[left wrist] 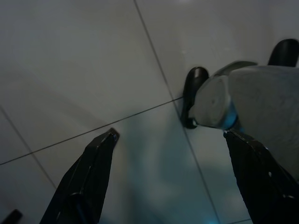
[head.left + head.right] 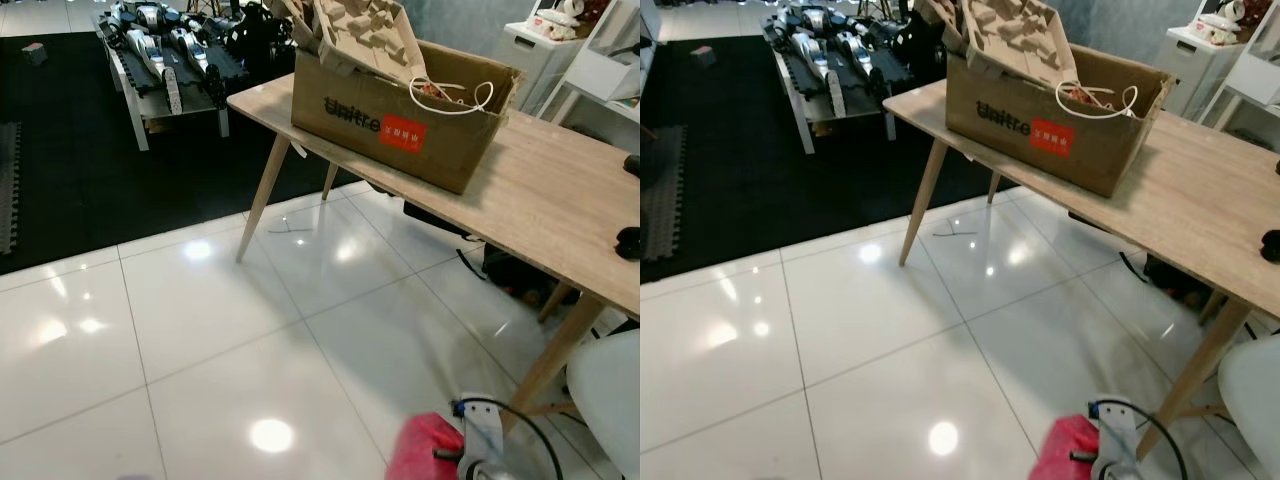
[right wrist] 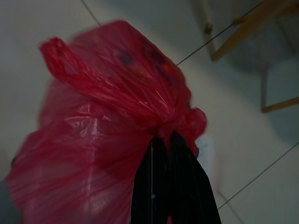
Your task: Picking trash to rubbish bin
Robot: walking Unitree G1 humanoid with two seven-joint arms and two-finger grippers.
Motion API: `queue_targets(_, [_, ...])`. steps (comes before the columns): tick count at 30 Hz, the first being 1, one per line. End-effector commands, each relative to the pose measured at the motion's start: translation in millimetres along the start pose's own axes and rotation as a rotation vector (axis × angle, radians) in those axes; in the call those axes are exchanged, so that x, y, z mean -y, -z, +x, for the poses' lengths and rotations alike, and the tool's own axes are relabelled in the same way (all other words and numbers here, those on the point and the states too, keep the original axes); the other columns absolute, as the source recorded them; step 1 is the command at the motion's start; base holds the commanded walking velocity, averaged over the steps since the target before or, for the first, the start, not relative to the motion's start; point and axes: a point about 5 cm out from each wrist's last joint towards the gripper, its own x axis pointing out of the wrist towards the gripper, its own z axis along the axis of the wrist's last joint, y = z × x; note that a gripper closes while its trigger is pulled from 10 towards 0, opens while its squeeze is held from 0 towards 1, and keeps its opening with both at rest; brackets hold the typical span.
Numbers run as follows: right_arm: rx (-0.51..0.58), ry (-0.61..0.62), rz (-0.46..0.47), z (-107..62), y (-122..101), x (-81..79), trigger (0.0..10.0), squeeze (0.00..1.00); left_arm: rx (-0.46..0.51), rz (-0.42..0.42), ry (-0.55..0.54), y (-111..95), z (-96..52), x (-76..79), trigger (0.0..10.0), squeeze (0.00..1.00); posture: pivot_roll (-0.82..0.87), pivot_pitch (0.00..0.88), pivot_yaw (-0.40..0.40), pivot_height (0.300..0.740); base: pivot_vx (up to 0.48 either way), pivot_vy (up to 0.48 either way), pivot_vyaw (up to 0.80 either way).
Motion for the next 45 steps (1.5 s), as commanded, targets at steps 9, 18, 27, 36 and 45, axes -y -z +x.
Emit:
queue_targets(9, [0.01,0.002,0.006,0.1,-1.8,0.2,10.0,0.0,-0.033,0.001,0.02,11.6,-1.3,5.2,10.0,0.0,0.17,0.093,-0.096,0.74,0.342,0.0,0.0])
queue_targets(18, [0.015,0.002,0.006,0.3,-3.5,0.5,10.0,0.0,-0.032,0.002,0.025,10.2,-0.7,7.5,10.0,0.0,0.17,0.089,-0.098,0.74,0.334,0.0,0.0])
queue_targets(27, [0.029,-0.005,0.011,0.7,-7.4,-0.6,10.0,0.0,-0.028,0.007,0.032,8.1,-0.2,9.0,10.0,0.0,0.17,0.086,-0.098,0.74,0.32,0.0,0.0])
queue_targets(36, [0.036,-0.023,0.019,1.2,-11.1,-3.2,10.0,0.0,-0.022,0.006,0.035,5.6,0.1,7.7,10.0,0.0,0.17,0.078,-0.097,0.74,0.309,0.0,-0.27])
queue_targets(45, [0.054,-0.049,0.014,1.7,-16.3,-7.7,10.0,0.0,-0.024,0.008,0.033,3.8,0.6,8.5,10.0,0.0,0.16,0.069,-0.098,0.74,0.0,0.0,-0.8])
